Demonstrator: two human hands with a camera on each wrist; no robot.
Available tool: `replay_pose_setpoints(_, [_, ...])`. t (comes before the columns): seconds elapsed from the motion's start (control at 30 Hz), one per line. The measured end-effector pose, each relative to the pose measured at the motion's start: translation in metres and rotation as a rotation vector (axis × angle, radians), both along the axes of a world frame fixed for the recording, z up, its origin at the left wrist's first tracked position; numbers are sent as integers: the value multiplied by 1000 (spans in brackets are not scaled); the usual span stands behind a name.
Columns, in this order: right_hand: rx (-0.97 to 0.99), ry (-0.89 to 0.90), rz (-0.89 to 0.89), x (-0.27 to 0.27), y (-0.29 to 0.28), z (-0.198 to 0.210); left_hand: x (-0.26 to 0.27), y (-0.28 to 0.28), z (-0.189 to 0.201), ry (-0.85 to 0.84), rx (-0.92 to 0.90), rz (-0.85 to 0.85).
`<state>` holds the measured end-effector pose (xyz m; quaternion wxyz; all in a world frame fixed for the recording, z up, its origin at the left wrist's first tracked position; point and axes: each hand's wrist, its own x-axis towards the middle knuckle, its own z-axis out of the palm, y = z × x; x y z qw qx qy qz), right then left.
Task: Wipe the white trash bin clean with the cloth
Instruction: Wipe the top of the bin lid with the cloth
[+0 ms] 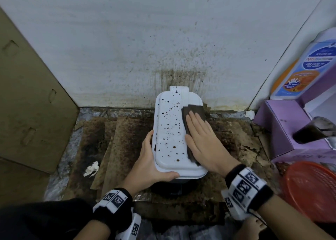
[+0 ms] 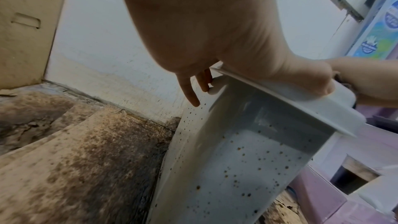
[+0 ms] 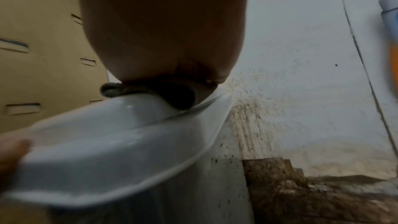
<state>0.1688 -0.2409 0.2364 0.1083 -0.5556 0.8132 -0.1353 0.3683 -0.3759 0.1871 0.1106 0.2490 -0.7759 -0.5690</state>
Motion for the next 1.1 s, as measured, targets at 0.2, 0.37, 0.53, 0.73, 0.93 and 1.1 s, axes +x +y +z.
replay_pose_setpoints(0.2, [-13,8,17,2,0,0,0,-2,-1,-8,-1,2])
replay_pose_setpoints(0.37, [34,7,20,-33,-32,3,-1,-3,0,-2,12,-8])
replay_pose_setpoints(0.53, [63,12,14,-71,-74,6,-1,-4,1,-18,11,-5])
replay_pose_setpoints(0.73, [56,-15,-3,-82,-88,0,0,-4,2,-27,-13,0])
replay_pose_setpoints(0.93, [48,-59,-11,-48,-49,2,0,-1,4,-41,-32,7])
replay_pose_setpoints(1.1, [-6,-33,6,3,7,0,-1,0,3,-42,-45,4])
